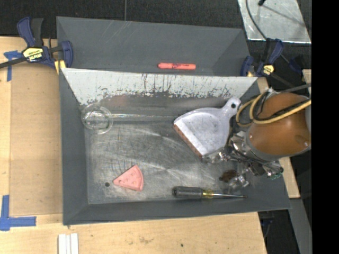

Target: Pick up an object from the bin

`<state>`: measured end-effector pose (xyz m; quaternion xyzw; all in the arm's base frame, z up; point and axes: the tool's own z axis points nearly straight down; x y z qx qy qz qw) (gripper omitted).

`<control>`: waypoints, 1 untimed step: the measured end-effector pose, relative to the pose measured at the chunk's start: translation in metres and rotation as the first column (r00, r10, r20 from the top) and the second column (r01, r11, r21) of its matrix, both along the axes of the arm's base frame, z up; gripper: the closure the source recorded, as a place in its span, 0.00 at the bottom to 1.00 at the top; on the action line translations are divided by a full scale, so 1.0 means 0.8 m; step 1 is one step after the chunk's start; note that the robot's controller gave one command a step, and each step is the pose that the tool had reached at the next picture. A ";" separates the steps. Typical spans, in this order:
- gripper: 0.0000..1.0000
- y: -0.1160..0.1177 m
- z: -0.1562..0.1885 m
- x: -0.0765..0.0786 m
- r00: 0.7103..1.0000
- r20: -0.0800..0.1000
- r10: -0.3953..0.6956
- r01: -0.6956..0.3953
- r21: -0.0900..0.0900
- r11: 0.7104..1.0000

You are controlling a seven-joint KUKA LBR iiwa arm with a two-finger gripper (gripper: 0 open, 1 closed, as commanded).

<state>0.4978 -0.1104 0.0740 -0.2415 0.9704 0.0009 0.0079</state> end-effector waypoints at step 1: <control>0.00 -0.048 0.011 0.009 0.997 -0.013 -0.075 0.075 -0.005 0.997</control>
Offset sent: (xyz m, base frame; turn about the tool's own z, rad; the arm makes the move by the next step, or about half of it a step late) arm -0.0021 -0.0444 -0.0033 -0.0442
